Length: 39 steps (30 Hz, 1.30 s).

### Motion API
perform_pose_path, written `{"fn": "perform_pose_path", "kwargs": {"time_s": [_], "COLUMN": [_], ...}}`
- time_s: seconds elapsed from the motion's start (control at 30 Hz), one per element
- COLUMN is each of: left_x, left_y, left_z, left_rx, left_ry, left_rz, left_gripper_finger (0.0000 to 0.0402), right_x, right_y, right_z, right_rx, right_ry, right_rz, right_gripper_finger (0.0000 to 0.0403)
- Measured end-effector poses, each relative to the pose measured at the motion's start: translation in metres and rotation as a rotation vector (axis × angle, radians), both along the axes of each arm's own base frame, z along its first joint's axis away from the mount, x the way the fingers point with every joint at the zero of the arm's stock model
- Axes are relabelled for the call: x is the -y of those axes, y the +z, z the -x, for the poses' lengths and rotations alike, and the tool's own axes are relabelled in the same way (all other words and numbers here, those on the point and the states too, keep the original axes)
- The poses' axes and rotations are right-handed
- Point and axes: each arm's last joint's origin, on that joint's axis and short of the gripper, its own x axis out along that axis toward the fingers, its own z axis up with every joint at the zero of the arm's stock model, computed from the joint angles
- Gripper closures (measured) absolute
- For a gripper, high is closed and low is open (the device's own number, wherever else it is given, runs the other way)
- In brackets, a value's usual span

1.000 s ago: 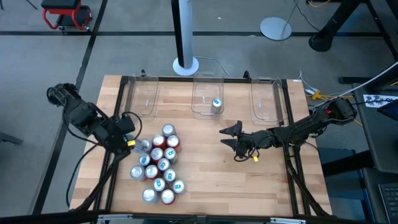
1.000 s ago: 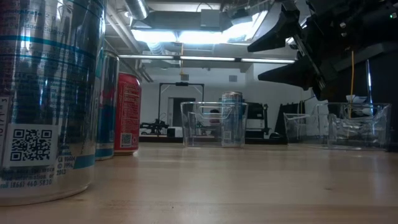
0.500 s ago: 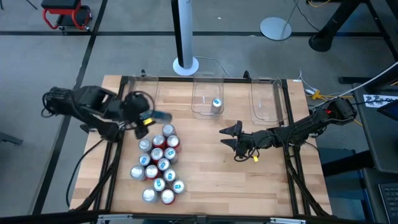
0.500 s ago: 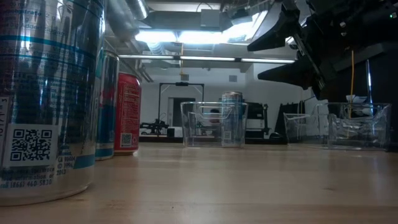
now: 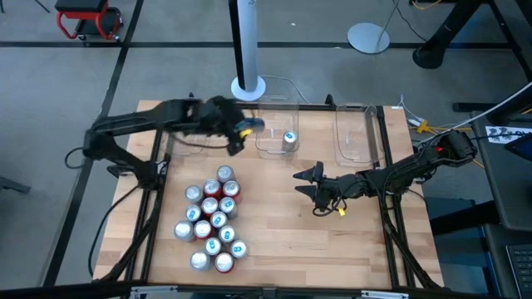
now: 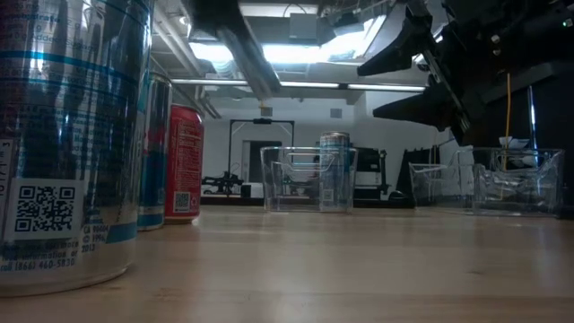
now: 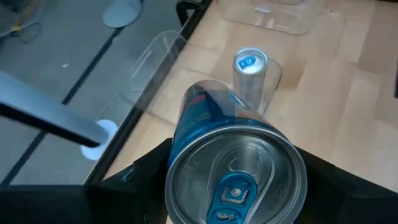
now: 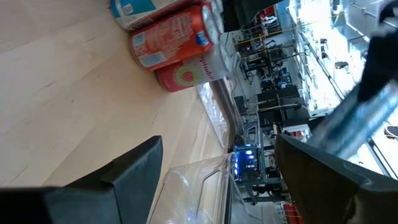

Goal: Sort soda cans
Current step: Put the blue soda can into the middle transparent bin

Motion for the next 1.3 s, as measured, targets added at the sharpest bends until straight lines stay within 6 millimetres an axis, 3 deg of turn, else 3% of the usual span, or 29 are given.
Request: {"fn": "perform_pose_path", "kwargs": {"time_s": [0.17,0.4,0.73,0.93,1.3], "left_x": [-0.041,-0.097,-0.157,-0.182,-0.202], "left_y": [-0.018,-0.021,-0.046,-0.064,-0.097], "left_z": [-0.023,-0.049,-0.074,-0.083,-0.096], "left_rx": [-0.031,-0.071,-0.157,-0.243,-0.228], "left_ry": [0.020,0.074,0.124,0.164,0.178], "left_rz": [0.013,-0.031,0.133,0.197,0.316], "left_gripper_finger": [0.0172,0.0172,0.0172,0.0172,0.0172], "right_x": [0.000,0.000,0.000,0.001,0.001], "right_y": [-0.004,-0.005,-0.017,-0.032,-0.031], "right_z": [0.001,0.001,-0.002,-0.009,-0.009], "right_rx": [-0.039,-0.056,-0.099,-0.109,-0.097], "right_ry": [0.000,0.000,-0.042,-0.148,-0.150], "right_rz": [0.012,0.017,0.039,0.081,0.080], "right_gripper_finger": [0.0093,0.0093,0.0093,0.0093,0.0093]}}
